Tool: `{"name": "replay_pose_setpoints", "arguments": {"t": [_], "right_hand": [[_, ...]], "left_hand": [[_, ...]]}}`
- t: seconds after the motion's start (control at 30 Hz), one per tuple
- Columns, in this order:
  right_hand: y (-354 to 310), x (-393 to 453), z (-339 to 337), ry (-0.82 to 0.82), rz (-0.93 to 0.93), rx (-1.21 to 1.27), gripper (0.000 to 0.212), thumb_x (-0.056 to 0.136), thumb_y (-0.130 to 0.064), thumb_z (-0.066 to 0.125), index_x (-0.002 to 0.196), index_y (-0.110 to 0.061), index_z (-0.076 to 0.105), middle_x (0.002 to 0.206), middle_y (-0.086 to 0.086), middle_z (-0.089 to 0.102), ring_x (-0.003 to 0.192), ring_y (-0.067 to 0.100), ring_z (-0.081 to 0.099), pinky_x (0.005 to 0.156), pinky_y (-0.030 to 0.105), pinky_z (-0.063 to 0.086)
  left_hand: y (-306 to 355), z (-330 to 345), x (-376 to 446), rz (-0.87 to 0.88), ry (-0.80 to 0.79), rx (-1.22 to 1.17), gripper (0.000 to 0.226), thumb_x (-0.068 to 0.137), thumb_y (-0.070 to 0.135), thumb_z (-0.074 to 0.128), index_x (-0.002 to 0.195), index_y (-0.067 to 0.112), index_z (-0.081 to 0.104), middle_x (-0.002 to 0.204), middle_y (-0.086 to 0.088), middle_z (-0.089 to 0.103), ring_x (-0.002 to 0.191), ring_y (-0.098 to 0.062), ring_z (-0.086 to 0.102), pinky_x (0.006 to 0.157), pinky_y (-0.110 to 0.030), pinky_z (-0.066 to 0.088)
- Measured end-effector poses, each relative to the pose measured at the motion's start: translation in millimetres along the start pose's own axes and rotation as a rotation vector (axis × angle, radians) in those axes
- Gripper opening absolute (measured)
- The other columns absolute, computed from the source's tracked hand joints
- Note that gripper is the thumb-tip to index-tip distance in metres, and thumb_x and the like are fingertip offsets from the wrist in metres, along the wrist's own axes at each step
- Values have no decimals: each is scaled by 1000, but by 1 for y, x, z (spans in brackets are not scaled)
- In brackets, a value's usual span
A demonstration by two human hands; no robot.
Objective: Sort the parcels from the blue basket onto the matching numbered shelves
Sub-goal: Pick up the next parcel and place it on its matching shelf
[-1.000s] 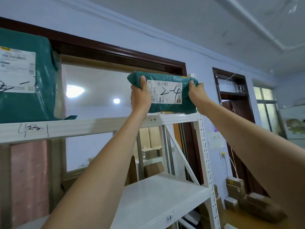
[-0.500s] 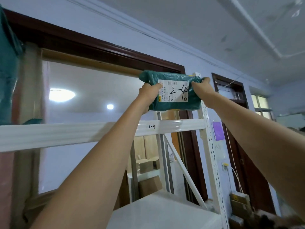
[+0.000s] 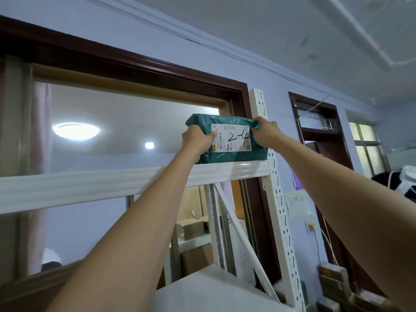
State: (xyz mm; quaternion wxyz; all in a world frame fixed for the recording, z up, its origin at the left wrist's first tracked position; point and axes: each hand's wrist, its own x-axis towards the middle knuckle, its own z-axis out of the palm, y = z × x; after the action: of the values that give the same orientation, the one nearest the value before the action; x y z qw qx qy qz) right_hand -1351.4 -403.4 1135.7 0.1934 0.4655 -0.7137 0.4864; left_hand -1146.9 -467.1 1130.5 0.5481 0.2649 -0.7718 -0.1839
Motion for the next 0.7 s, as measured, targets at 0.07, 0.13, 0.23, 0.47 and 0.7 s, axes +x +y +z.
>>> {"name": "replay_pose_setpoints", "arguments": {"t": [0.07,0.13,0.23,0.47,0.7], "right_hand": [[5,6,4,35,-30,-134,43,103,-21,41,145,-28,39,146,16,26,132,41,31,110,55,38],[6,10,7,49,-125,-210,46,103,-23,43,149,-24,37,154,10,21,141,38,23,113,58,32],[8,14,14,28,-211,-234,54,101,-20,45,153,-22,30,154,9,32,141,37,28,111,61,34],[9,11,21,104,-238,-372,59,94,-18,47,150,-22,32,146,13,44,136,39,34,110,63,30],[3,6,18,19,-233,-323,64,92,-14,50,153,-21,29,148,11,45,140,41,31,114,70,18]], "left_hand": [[-6,3,5,-28,14,-2,39,95,39,64,120,9,61,122,-9,66,110,-28,62,87,-37,55],[-13,5,8,-56,16,-37,42,94,42,65,122,11,61,121,-7,66,111,-28,62,89,-38,55],[-16,7,9,-83,21,-105,43,93,41,66,124,12,60,122,-5,67,109,-25,64,82,-34,55],[-15,7,7,-98,7,-173,42,93,37,68,128,15,59,121,-2,68,106,-22,66,77,-31,58],[-12,10,0,-78,65,-106,41,95,34,66,129,13,58,126,-4,66,114,-25,62,84,-33,55]]}}
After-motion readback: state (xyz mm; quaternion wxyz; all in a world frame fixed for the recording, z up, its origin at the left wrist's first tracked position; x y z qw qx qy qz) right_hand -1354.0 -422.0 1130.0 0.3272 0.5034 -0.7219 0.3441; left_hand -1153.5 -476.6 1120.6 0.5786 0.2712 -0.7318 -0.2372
